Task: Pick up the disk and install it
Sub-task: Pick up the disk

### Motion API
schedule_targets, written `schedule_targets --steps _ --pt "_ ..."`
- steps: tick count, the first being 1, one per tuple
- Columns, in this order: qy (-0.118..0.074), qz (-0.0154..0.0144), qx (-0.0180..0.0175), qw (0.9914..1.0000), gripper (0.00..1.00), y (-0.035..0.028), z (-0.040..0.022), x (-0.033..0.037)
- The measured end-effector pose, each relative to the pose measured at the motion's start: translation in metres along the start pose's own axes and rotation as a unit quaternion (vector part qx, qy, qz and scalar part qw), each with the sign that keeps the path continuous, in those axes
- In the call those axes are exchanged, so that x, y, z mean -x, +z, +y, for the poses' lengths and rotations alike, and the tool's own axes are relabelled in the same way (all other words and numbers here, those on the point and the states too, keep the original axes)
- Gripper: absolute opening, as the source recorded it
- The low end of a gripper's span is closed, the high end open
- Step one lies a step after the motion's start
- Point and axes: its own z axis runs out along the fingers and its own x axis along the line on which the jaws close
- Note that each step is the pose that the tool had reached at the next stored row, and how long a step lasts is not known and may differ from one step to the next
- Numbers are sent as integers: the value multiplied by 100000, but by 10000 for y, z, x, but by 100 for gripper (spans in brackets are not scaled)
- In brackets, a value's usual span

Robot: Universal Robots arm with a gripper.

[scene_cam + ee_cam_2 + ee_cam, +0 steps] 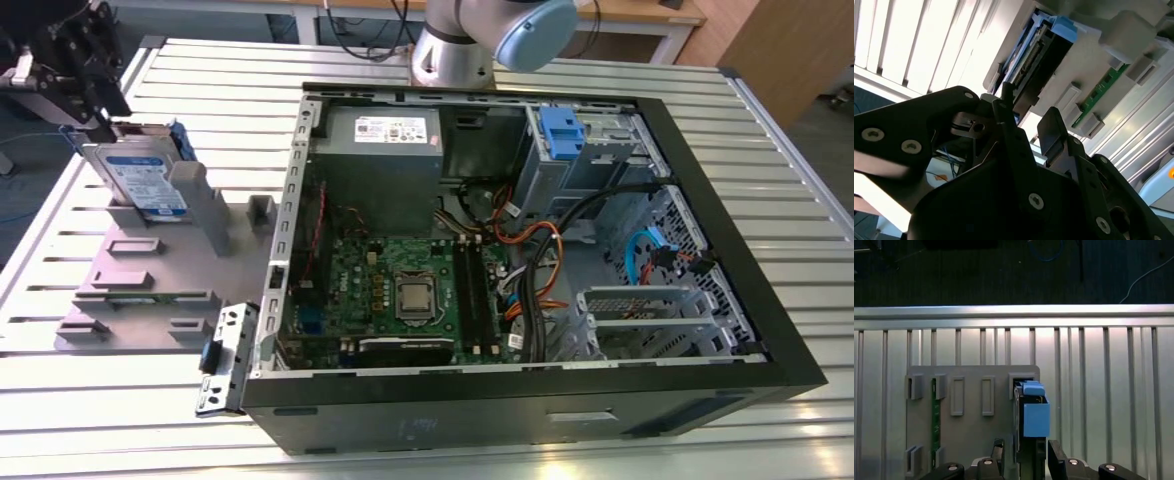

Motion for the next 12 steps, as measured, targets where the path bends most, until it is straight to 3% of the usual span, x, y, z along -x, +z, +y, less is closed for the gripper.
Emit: schedule_targets --steps 6,12 --pt "-719 -361 13 99997 47 25 5 45" --pt "-806 -383 12 99996 47 47 24 47"
